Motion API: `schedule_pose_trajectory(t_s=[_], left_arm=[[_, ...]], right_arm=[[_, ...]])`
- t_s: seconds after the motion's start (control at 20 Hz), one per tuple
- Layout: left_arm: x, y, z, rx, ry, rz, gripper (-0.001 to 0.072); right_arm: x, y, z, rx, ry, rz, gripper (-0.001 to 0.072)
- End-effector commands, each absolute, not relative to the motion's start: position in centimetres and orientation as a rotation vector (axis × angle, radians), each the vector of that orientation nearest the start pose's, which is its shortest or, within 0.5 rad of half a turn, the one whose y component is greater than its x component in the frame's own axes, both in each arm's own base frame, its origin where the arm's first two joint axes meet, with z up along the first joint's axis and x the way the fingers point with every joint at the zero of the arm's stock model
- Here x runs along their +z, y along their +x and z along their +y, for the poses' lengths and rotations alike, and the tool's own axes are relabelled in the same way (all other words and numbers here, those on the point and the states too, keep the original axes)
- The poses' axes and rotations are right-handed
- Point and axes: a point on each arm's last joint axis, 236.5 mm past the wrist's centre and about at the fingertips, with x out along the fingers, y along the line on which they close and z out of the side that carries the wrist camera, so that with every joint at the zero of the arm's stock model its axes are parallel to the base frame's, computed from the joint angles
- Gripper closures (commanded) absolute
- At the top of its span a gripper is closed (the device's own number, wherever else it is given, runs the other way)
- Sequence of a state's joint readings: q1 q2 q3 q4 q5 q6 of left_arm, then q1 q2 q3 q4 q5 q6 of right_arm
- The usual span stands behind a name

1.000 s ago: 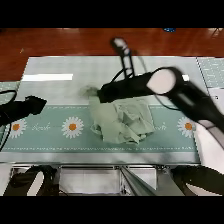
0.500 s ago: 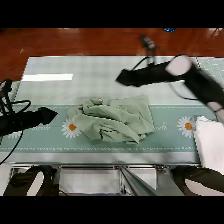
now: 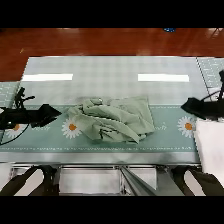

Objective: Fold the shirts.

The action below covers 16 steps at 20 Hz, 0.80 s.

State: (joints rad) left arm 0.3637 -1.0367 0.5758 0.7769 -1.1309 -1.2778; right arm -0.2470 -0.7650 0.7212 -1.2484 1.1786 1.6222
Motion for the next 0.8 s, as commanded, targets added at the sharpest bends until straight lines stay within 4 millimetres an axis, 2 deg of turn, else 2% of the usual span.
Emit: schedule_pose_trajectory(t_s=[0.0,0.15,0.35,0.45,0.6,0.75], left_arm=[[-5.7,30.2,-8.0,-0.372,-1.004,1.265,0.0200],[-8.2,29.8,-10.5,-0.419,-0.997,1.380,0.0200],[-8.8,30.4,-13.8,-0.514,-0.903,1.441,0.0218],[-8.3,31.0,-14.9,-0.559,-0.850,1.434,0.0688],[-7.1,32.3,-15.6,-0.597,-0.807,1.402,0.0692],[-6.5,32.9,-15.5,-0.605,-0.799,1.386,0.0692]], right_arm=[[-1.5,22.5,2.0,-0.043,0.582,1.245,0.0305],[-3.1,21.1,3.3,-0.012,0.619,1.305,0.0305],[-4.9,19.4,4.5,0.029,0.632,1.366,0.0304],[-5.6,18.7,5.9,0.080,0.668,1.382,0.0304],[-6.7,18.4,7.7,0.111,0.774,1.401,0.0304],[-6.7,21.3,8.7,0.144,0.890,1.334,0.0306]])
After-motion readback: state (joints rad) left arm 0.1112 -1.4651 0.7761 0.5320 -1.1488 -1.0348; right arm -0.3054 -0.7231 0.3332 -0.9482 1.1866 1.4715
